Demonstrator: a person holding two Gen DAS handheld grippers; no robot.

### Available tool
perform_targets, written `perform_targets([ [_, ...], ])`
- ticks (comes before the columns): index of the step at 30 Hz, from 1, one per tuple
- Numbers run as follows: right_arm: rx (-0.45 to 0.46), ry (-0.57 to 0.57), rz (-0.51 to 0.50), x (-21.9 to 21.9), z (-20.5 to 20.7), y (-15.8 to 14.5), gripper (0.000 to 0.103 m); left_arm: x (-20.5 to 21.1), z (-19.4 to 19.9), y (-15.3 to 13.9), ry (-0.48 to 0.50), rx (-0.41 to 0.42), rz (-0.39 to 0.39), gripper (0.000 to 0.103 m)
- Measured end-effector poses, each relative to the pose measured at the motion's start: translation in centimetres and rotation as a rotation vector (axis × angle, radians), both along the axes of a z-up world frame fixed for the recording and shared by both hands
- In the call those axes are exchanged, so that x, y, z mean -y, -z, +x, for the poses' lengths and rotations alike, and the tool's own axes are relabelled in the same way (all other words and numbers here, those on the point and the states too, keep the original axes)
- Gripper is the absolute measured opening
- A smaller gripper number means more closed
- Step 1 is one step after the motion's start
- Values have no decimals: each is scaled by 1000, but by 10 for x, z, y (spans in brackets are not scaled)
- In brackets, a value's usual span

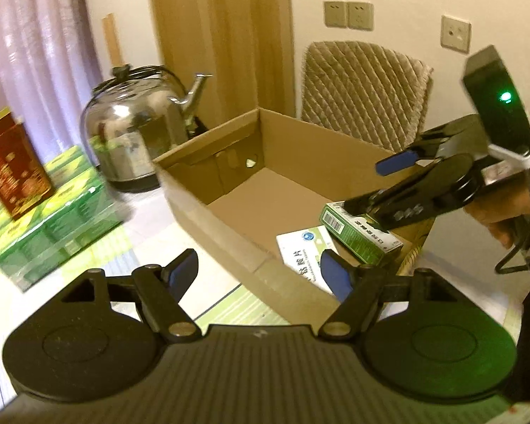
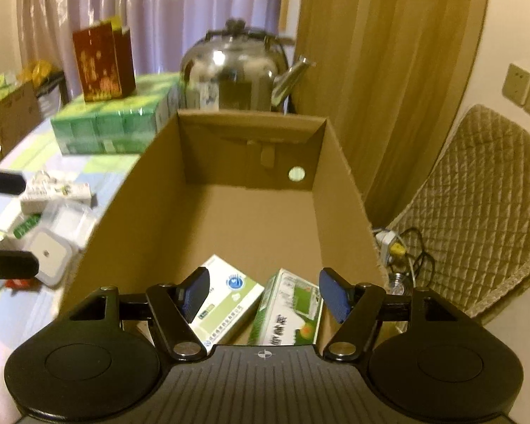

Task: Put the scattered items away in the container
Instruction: 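Withdraw both tools from the cardboard box back over the table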

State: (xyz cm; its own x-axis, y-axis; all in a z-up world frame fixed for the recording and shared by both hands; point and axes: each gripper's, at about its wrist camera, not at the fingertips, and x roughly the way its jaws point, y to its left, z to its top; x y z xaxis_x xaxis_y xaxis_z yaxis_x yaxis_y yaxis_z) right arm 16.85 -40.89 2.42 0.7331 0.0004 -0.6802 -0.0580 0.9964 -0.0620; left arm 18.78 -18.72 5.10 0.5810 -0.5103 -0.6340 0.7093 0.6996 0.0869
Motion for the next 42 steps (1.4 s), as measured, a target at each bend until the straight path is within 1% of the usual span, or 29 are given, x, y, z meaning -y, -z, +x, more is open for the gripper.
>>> perform_targets([
  [4, 42, -9, 15, -13, -19, -16, 70, -25, -11, 0, -59, -20, -15, 73],
  [9, 88, -46, 55, -43, -43, -33, 74, -58, -31, 3, -132, -51, -27, 73],
  [15, 109, -113, 117, -83, -72, -42, 77, -97, -56, 12, -206, -90, -14, 73],
  [21, 103, -183, 169, -116, -96, -44, 81, -127, -79, 23, -259, -114, 4, 74],
  [25, 89, -221, 186, -135, -111, -36, 84, -152, -92, 31, -305, -133, 6, 77],
  [29, 44, -254, 194, -152, -119, -20, 84, -175, -101, 41, -358, -152, 15, 77],
  [33, -1, -279, 192, -169, -121, -2, 85, -195, -109, 48, -397, -164, 7, 78],
  [37, -33, -289, 193, -180, -118, 12, 85, -209, -108, 51, -413, -169, -1, 79],
  [42, -59, -293, 188, -187, -110, 23, 85, -219, -95, 53, -422, -173, -6, 79],
])
